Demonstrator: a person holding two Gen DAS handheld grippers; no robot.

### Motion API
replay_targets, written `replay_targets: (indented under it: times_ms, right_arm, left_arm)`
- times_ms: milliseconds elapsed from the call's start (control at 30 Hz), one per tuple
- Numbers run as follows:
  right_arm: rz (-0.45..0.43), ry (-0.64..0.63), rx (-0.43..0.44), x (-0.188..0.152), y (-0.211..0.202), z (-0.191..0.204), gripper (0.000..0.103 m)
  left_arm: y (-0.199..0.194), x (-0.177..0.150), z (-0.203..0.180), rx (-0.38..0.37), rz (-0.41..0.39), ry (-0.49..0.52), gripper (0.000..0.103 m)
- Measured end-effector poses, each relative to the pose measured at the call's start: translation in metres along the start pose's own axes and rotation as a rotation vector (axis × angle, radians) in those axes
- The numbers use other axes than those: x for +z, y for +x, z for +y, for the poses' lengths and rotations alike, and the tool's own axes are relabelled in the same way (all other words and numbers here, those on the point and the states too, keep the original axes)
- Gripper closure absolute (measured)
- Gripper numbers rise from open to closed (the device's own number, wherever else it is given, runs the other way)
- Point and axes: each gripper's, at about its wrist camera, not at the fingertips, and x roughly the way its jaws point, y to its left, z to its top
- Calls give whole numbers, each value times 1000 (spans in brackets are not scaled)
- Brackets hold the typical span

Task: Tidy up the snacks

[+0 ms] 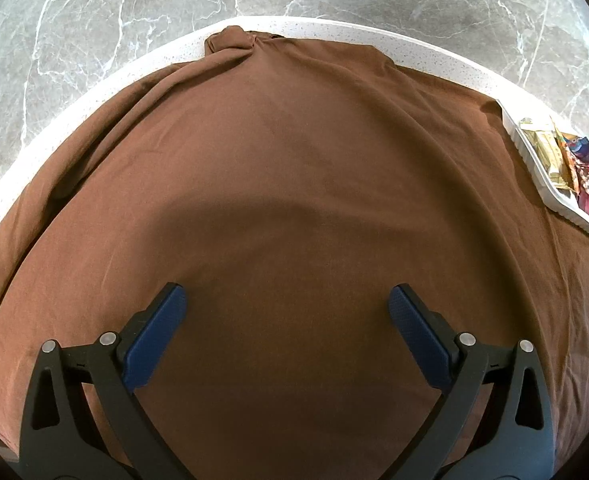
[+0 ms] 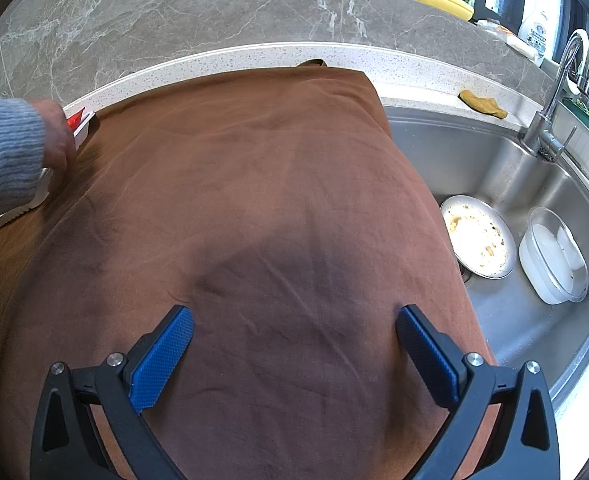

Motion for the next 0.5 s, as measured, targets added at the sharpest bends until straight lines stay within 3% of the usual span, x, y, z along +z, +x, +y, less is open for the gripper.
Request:
replay_targets:
  times_ms: [500]
  right_arm:
    - [0,0,0,0,0,0,0]
  left_arm:
    - [0,0,-1,0,-1,-1,0]
